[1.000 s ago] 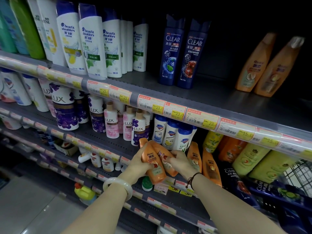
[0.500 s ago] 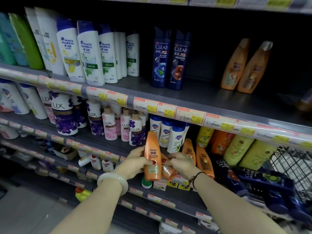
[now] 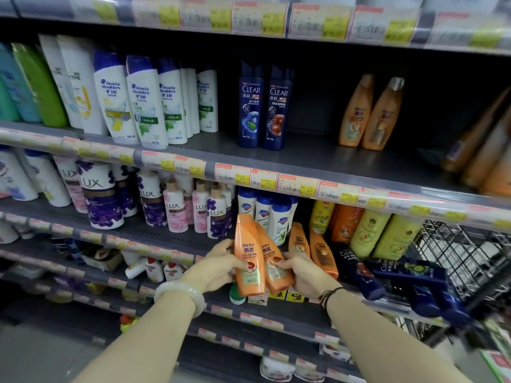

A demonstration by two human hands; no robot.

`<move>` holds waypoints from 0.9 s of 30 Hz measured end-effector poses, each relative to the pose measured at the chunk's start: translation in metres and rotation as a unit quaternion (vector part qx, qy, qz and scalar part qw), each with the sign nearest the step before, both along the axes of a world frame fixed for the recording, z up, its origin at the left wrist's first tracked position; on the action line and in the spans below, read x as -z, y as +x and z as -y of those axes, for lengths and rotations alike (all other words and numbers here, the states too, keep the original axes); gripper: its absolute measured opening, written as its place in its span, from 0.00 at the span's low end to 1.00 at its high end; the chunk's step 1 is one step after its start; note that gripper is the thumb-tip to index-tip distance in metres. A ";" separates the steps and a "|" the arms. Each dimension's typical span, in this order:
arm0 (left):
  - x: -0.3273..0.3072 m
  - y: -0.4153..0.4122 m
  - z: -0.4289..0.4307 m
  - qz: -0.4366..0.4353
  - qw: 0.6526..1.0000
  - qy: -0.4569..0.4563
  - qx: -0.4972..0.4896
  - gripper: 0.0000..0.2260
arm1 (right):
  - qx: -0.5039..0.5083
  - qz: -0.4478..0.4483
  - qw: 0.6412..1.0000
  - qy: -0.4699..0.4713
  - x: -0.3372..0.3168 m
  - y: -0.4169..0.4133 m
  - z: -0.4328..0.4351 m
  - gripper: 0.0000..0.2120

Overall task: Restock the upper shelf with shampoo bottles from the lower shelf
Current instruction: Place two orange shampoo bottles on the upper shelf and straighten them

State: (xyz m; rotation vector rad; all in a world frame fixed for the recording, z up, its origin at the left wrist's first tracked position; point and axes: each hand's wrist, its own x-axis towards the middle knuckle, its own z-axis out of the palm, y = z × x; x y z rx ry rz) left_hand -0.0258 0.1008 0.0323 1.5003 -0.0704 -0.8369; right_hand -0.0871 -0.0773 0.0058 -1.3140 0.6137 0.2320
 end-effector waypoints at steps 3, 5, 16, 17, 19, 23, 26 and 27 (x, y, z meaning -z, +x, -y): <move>-0.010 -0.004 -0.004 0.015 0.999 0.019 0.029 0.20 | -0.020 0.006 1.000 -0.014 -0.007 -0.005 -0.001 0.10; -0.016 -0.006 -0.007 0.024 0.999 0.023 0.037 0.19 | -0.036 0.005 0.999 -0.034 -0.014 -0.006 -0.005 0.14; -0.038 -0.013 -0.007 0.005 0.998 -0.032 0.062 0.25 | 0.005 0.038 0.997 0.067 -0.027 -0.045 -0.009 0.10; -0.038 -0.014 -0.007 0.007 0.997 -0.032 0.065 0.26 | 0.010 0.046 0.996 0.079 -0.029 -0.050 -0.006 0.11; -0.039 -0.017 -0.005 0.009 0.996 -0.037 0.077 0.25 | 0.017 0.065 0.993 0.100 -0.033 -0.061 -0.001 0.13; -0.046 -0.028 0.005 0.018 0.993 -0.046 0.110 0.25 | 0.026 0.084 0.991 0.097 -0.039 -0.079 0.004 0.16; -0.049 -0.035 0.014 0.016 0.988 -0.047 0.143 0.24 | 0.030 0.100 0.992 0.072 -0.042 -0.089 0.007 0.21; -0.051 -0.038 0.017 0.016 0.987 -0.050 0.153 0.24 | 0.031 0.106 0.992 0.063 -0.044 -0.093 0.008 0.21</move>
